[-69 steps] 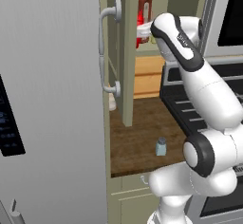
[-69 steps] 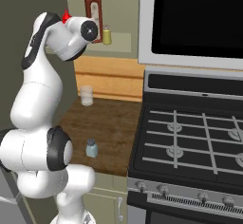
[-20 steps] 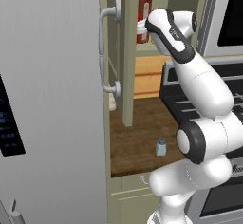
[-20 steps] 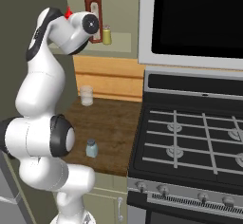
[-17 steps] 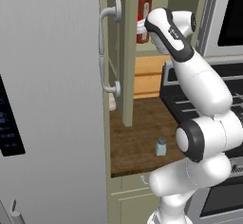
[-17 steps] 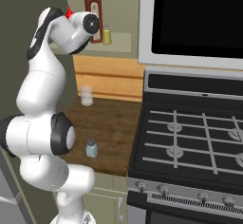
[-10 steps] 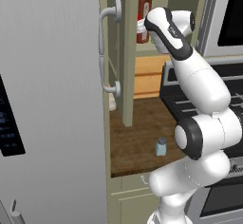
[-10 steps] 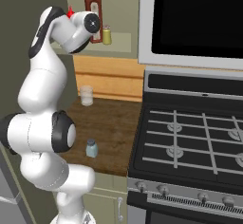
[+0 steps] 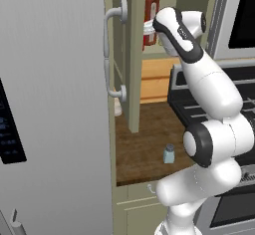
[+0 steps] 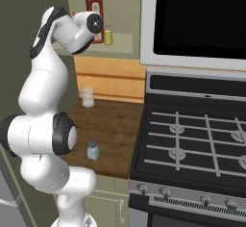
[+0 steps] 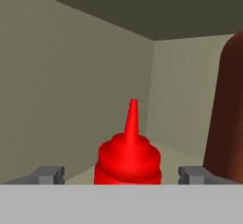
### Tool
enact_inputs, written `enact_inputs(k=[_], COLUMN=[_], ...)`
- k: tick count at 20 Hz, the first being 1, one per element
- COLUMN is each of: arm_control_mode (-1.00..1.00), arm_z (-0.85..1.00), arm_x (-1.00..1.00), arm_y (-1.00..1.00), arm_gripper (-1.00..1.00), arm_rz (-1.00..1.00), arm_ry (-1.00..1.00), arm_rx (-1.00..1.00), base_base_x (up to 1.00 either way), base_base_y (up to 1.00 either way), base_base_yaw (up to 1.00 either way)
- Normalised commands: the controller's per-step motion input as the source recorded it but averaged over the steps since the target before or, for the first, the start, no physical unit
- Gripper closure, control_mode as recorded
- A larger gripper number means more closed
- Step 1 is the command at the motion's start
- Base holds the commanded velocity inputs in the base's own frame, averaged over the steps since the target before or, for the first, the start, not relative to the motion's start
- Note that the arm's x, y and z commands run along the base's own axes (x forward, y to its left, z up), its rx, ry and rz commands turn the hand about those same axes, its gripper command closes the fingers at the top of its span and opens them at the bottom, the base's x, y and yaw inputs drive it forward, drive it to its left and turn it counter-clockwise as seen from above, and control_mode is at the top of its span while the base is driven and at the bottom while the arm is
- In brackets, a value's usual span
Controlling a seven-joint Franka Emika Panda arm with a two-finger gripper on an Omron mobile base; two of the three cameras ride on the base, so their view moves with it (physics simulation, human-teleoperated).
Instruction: Put the shaker and condiment bottle from the counter next to their counterparts in the cabinet.
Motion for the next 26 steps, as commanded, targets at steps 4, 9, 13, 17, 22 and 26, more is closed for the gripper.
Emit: enact_inputs(k=[4, 9, 13, 17, 22, 26], arm_control_mode=[-1.0, -1.0, -1.0, -1.0, -1.0, -1.0], arm_z=[0.0, 0.04, 0.05, 0.0, -0.12, -0.34], arm_x=[0.0, -0.54, -0.94, -1.0, -1.0, -1.0], arm_y=[-0.04, -0.12, -0.25, -0.22, -0.23, -0.29], arm_gripper=[-1.0, -1.0, -1.0, -1.0, -1.0, -1.0], arm_rz=[0.0, 0.0, 0.0, 0.0, -0.01, -0.02], arm_ry=[0.0, 0.0, 0.0, 0.0, 0.0, 0.0], arm_rx=[0.0, 0.03, 0.04, 0.04, 0.01, 0.0], base_base_x=[0.0, 0.0, 0.0, 0.0, 0.0, 0.0], base_base_y=[0.0, 0.0, 0.0, 0.0, 0.0, 0.0], base_base_yaw=[0.0, 0.0, 0.0, 0.0, 0.0, 0.0])
